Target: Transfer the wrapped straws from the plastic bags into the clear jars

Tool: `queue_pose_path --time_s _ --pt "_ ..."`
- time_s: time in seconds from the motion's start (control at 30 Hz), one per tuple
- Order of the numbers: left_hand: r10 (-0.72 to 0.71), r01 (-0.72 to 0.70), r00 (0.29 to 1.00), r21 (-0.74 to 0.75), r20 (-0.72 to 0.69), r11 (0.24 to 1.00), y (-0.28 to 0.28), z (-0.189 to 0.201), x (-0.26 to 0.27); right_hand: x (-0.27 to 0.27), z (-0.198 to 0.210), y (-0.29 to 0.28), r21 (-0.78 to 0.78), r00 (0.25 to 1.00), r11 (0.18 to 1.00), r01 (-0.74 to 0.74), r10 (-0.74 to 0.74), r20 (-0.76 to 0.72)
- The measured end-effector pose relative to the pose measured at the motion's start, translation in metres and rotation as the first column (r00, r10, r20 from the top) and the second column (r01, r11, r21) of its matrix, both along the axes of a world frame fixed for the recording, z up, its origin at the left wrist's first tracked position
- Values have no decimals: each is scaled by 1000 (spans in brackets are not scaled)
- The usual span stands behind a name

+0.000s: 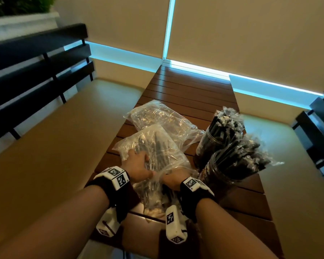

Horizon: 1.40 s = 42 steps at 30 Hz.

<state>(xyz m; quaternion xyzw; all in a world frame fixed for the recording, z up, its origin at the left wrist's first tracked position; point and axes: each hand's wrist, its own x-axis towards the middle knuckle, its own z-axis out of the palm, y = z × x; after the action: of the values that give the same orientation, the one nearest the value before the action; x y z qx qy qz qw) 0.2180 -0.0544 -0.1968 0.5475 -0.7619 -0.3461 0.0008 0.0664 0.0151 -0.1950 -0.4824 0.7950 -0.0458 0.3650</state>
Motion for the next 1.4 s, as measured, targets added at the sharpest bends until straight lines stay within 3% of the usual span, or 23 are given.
queue_pose_path --time_s 0.3,0.4,0.83,1.07,1.27,1.4 --pt "20 -15 996 -58 92 998 7 0 -11 -3 2 20 -183 985 976 118 -91 145" --pt "11 -4 993 -58 114 998 6 -1 -13 -4 10 25 -144 985 985 99 -77 154" --pt "80 -69 986 -80 143 994 4 4 -33 -20 46 35 -40 995 995 90 -91 -29" --pt "45 -32 987 -88 155 996 4 12 -41 -26 29 41 -47 987 992 119 -123 -99" --pt "44 -32 979 -64 198 997 5 6 -38 -11 11 43 -6 988 991 137 -137 -75" --pt "41 -28 985 -74 170 997 7 4 -34 -9 22 47 -26 987 992 121 -123 -108"
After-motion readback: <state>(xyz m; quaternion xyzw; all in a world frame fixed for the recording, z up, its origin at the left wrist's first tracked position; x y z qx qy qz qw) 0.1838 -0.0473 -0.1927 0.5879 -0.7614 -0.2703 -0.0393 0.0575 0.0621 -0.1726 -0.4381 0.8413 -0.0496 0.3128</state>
